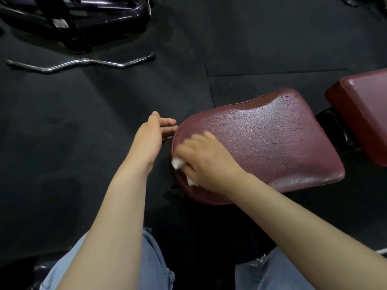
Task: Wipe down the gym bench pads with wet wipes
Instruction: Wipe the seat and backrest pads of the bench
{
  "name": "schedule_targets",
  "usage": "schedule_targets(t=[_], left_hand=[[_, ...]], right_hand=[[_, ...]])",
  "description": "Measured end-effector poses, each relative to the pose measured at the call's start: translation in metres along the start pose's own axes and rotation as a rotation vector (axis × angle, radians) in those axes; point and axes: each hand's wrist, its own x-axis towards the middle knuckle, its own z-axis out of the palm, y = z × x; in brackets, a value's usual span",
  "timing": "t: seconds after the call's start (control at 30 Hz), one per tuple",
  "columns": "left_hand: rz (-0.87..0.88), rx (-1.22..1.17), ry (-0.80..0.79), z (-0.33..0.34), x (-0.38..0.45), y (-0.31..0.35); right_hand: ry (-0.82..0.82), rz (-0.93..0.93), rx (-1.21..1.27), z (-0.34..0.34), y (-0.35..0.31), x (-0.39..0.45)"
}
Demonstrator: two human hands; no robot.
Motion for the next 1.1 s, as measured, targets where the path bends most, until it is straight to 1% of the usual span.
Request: schedule_targets(t=[0.1,0.17,0.2,0.27,0.3,0.37,0.43,0.5,0.53,0.6,0.63,0.7,0.77,0.83,0.9,0.97,1.03,1.1], left_hand=[[0.022,0.03,-0.014,-0.001,-0.001,-0.001],[0.031,0.035,-0.024,-0.001,-0.002,-0.001],[0.035,0.041,-0.025,-0.002,-0.003,-0.001],[0.059,0.08,-0.046,-0.003,-0.006,-0.001],[0.071,0.101,-0.069,-0.005,-0.006,-0.002],[0.079,0.124,-0.108,-0.008,-0.005,-0.005],[0.084,0.156,-0.121,-0.01,-0.003,-0.006],[0.081,0.16,-0.111,-0.01,0.0,-0.007],[0.08,0.152,-0.1,-0.008,0.001,-0.006],[0.084,0.144,-0.06,-0.004,0.001,-0.005],[0.083,0.147,-0.046,-0.002,0.001,-0.005],[0.084,0.151,-0.048,0.003,0.001,-0.005],[0.092,0.157,-0.05,0.004,0.0,-0.005],[0.099,0.168,-0.054,0.002,0.001,-0.004],[0.102,0.188,-0.08,0.0,0.002,-0.004],[0.105,0.2,-0.087,-0.001,0.003,-0.004],[0.103,0.201,-0.066,0.0,0.004,-0.003],[0.105,0.198,-0.057,0.004,0.006,-0.001]], right_hand=[[0.005,0.257,-0.069,0.01,0.016,0.051],[0.036,0.368,-0.071,0.008,0.018,0.067],[0.015,0.388,-0.066,0.006,0.013,0.064],[-0.026,0.333,-0.051,0.001,-0.004,0.032],[0.004,0.313,-0.048,-0.003,-0.013,0.006],[0.03,0.367,-0.029,-0.011,-0.031,-0.054],[0.055,0.413,-0.05,-0.012,-0.034,-0.09],[0.088,0.439,-0.093,-0.008,-0.024,-0.073],[0.094,0.459,-0.123,-0.005,-0.018,-0.05],[0.17,0.504,-0.184,0.006,0.008,0.006],[0.182,0.544,-0.207,0.009,0.02,0.032],[0.185,0.597,-0.228,0.01,0.034,0.059],[0.165,0.583,-0.197,0.006,0.027,0.042],[0.166,0.563,-0.163,-0.002,0.006,-0.01],[0.133,0.619,-0.113,-0.015,-0.02,-0.074],[0.097,0.68,-0.037,-0.025,-0.037,-0.108],[0.111,0.678,-0.037,-0.021,-0.029,-0.094],[0.141,0.675,-0.098,-0.01,-0.006,-0.046]])
